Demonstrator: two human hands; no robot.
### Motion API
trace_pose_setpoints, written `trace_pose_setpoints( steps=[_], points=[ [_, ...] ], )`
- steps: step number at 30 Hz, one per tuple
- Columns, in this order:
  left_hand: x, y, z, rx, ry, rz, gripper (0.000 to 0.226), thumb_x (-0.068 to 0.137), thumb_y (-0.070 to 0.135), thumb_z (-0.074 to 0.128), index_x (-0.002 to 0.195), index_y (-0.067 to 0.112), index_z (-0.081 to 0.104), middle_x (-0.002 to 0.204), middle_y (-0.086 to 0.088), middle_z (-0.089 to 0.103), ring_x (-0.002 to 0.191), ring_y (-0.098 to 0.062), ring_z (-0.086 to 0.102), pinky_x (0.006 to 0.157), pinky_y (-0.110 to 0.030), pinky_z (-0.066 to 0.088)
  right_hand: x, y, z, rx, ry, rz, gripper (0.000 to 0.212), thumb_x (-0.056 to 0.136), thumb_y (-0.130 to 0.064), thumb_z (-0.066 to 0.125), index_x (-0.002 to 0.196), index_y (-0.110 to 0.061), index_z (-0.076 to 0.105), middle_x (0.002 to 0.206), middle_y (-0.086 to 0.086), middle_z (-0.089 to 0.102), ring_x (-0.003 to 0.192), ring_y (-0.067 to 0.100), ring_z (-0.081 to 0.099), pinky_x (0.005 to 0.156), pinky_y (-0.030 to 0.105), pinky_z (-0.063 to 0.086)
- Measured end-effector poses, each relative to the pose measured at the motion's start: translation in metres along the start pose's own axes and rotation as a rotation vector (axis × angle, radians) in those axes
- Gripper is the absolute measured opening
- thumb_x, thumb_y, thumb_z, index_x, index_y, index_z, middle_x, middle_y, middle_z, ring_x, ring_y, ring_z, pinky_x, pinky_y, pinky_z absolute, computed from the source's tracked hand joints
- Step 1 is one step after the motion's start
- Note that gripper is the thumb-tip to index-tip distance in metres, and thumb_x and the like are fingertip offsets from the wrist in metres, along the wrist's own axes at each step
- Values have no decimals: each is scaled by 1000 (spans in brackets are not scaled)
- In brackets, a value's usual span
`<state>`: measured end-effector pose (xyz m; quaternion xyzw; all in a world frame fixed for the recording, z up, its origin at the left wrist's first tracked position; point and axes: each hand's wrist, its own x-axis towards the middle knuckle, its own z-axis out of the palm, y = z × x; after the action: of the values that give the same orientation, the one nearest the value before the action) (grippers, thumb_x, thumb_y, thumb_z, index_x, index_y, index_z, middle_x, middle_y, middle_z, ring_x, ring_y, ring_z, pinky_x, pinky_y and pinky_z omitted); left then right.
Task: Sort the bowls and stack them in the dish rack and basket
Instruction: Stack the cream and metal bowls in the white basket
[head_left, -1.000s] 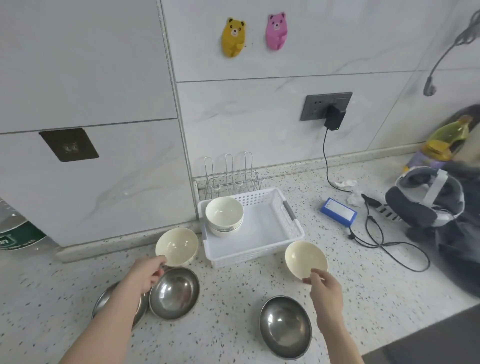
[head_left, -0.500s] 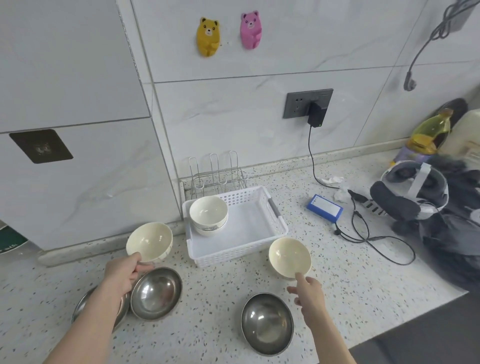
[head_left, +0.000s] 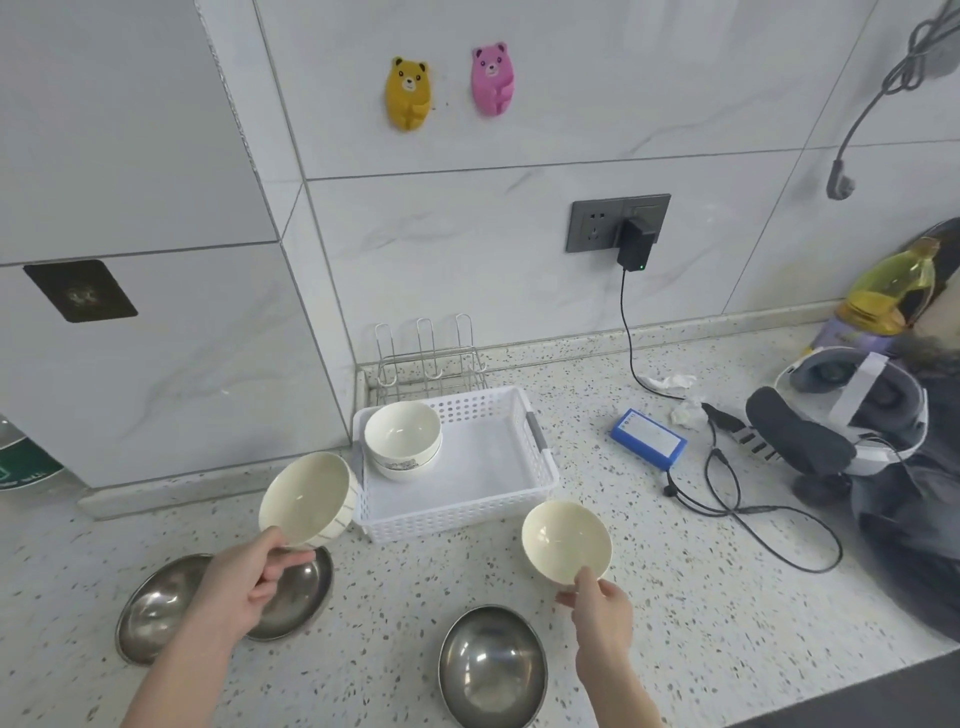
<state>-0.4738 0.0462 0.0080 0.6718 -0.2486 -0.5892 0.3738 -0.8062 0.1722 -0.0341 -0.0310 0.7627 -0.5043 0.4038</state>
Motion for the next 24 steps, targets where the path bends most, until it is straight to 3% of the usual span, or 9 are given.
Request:
trace_pose_setpoints(
  steps=[3, 7, 12, 16, 19, 24],
  points=[
    [-15, -5, 10, -28, -35, 1, 14, 92, -2, 49, 102, -8, 57, 82, -27, 73, 29, -4, 29, 25, -12, 21, 1, -7, -8, 84, 71, -36, 34, 91, -25, 51, 119, -5, 54, 74, 9, 73, 85, 21, 57, 78, 38, 41],
    [-31, -4, 22, -42, -65, 22, 13, 93, -2, 49, 102, -5, 57, 79, -28, 73, 30, -4, 31, 25, -12, 22, 6, -34, -17, 129, 102, -122, 32, 88, -27, 51, 115, -9, 55, 69, 2, 74, 96, 27, 58, 76, 40, 42],
    [-37, 3, 31, -19, -34, 56, 17, 92, -2, 50, 105, -8, 59, 83, -30, 73, 33, -4, 30, 26, -13, 22, 14, -73, 0, 112, -67, -215, 22, 86, -22, 53, 104, -12, 61, 64, 3, 73, 84, 23, 55, 78, 39, 42],
    [-33, 9, 37, -12, 4, 54, 18, 91, -1, 51, 106, -7, 60, 84, -29, 73, 35, -4, 30, 26, -14, 24, 24, -96, 33, -23, -220, -240, 18, 85, -18, 53, 87, -7, 67, 63, 9, 72, 59, 17, 50, 59, 31, 41],
    [-27, 13, 41, -27, 17, 48, 20, 89, -2, 52, 105, -9, 62, 84, -28, 74, 36, -5, 28, 28, -15, 23, 36, -107, 62, -129, -281, -244, 22, 85, -18, 54, 77, -1, 66, 63, 13, 72, 56, 17, 57, 57, 29, 41],
    [-21, 19, 50, -32, 12, 42, 21, 91, -1, 50, 108, -7, 59, 86, -28, 74, 36, -5, 27, 29, -16, 24, 63, -115, 103, -277, -333, -237, 28, 84, -18, 52, 79, 5, 67, 55, 10, 68, 54, 17, 63, 55, 26, 43]
  ],
)
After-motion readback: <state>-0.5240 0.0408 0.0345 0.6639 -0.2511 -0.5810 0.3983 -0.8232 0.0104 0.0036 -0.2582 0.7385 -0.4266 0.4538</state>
